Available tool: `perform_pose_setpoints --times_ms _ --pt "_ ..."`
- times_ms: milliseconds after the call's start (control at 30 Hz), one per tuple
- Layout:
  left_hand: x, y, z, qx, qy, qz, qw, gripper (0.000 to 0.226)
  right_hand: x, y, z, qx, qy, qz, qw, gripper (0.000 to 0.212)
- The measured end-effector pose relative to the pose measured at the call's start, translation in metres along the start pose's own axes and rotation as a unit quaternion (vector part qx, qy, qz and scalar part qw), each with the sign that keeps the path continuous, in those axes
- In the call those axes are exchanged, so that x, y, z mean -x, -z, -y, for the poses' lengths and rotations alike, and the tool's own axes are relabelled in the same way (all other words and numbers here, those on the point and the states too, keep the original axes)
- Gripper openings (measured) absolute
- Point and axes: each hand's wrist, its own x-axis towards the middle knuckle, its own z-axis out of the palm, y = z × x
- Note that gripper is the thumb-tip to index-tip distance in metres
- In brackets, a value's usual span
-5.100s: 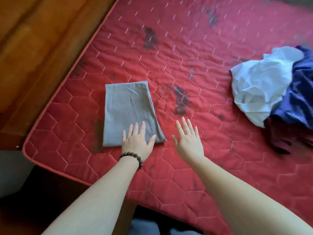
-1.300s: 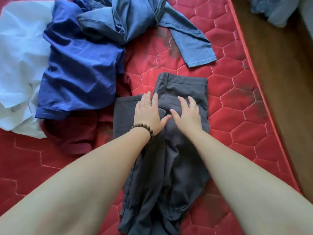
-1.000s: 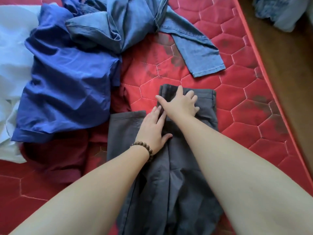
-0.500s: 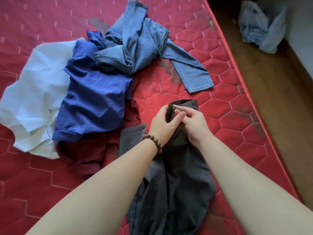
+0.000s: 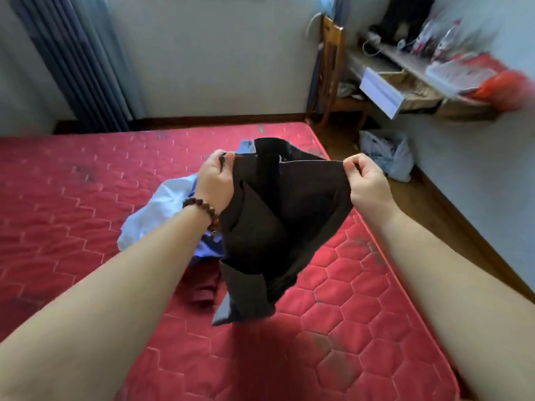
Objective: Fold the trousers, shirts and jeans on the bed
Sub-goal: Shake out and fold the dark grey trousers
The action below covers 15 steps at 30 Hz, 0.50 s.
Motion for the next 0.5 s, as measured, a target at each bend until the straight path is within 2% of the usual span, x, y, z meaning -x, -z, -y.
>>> perform_pose_setpoints --times_ms 133,233,300,333,400,500 --pt "0.006 0.077 -0.077 -0.035 -0.055 -0.085 0.994 0.026 0.014 0.041 0.076 0.083 0.051 -0.003 0.995 0.016" --pt "0.026 0.136 -0.133 -0.073 -0.089 -0.117 0.986 0.031 0.04 0.074 0.122 0.12 0.07 0.077 0.987 0.026" --pt "0.049 0.177 -0.161 -0.074 -0.1 -0.099 0.987 0.03 0.059 0.094 0.144 0.157 0.096 0.129 0.974 0.034" --pt "0.064 0.196 -0.174 -0.062 -0.101 -0.076 0.99 0.031 0.069 0.103 0.154 0.175 0.118 0.13 0.969 0.033" --pt "0.095 0.231 -0.196 -0.076 -0.1 -0.029 0.992 0.034 0.09 0.117 0.171 0.186 0.158 0.104 0.964 0.023" --pt "0.138 0.266 -0.224 -0.192 -0.119 -0.016 0.974 0.04 0.12 0.131 0.19 0.169 0.192 0.074 0.964 0.019"
